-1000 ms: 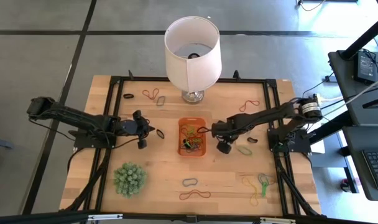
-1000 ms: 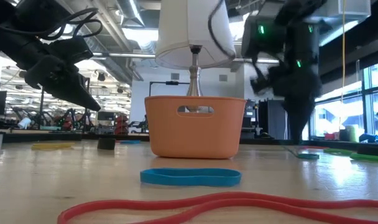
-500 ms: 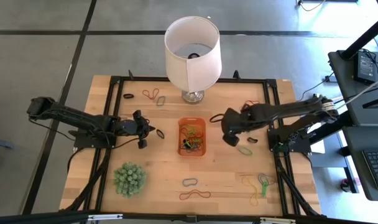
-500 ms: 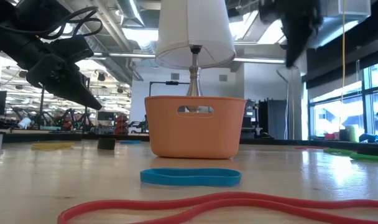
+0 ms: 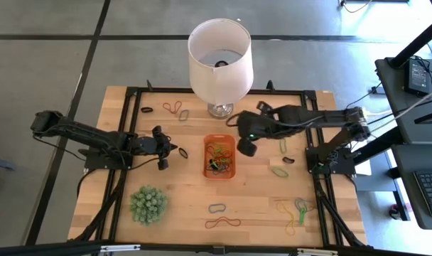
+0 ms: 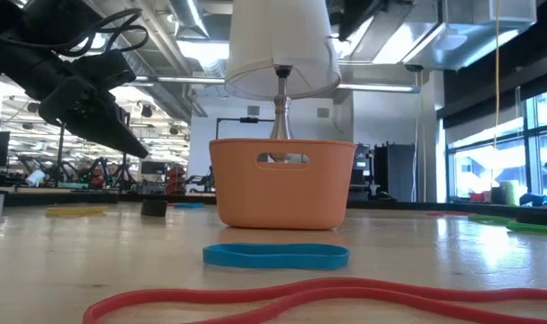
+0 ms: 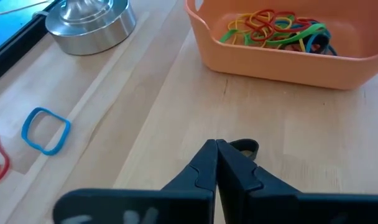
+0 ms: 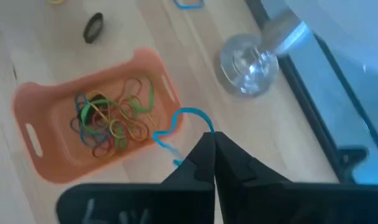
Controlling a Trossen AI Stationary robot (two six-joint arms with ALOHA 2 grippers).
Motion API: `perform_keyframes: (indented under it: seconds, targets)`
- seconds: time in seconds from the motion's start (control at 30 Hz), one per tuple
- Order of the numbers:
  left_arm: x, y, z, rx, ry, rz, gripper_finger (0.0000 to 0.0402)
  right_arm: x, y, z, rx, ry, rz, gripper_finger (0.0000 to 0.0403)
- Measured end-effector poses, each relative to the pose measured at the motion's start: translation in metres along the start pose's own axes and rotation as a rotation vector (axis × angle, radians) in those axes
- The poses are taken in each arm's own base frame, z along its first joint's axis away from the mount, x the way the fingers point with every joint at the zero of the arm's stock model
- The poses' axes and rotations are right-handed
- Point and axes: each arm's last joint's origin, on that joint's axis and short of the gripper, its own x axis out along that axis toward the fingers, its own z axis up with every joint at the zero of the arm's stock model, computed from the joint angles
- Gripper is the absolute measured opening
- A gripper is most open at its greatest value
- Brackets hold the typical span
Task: Pick and place rubber bands into bin
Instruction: Put the blue rubber band into the orange bin
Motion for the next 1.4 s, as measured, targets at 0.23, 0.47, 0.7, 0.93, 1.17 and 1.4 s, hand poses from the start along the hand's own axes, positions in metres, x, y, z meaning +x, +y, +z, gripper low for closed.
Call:
perform_keyframes:
  seconds: [0.23, 0.47, 0.7, 0.93, 1.17, 1.4]
  targets:
    - [0.0, 0.0, 0.0, 0.0, 0.0, 0.001, 0.0002, 0.047, 0.03, 0.019, -0.111, 0.031, 0.046, 0.0]
    - [0.0, 0.0, 0.0, 0.0, 0.0, 0.001, 0.0005, 0.104, 0.062, 0.019, -0.179, 0.11, 0.085, 0.0]
    - [0.0, 0.0, 0.0, 0.0, 0.0, 0.001, 0.0005, 0.166, 0.087, 0.003, -0.249, 0.263, 0.097, 0.0]
    - [0.0, 0.0, 0.0, 0.0, 0.001, 0.0, 0.0006, 0.218, 0.111, -0.012, -0.273, 0.34, 0.246, 0.0]
    - [0.0, 0.0, 0.0, 0.0, 0.001, 0.0, 0.0006, 0.234, 0.113, -0.018, -0.26, 0.395, 0.282, 0.0012]
    - [0.0, 0.0, 0.0, -0.001, 0.001, -0.001, 0.0006, 0.22, 0.106, -0.009, -0.236, 0.347, 0.301, 0.0061]
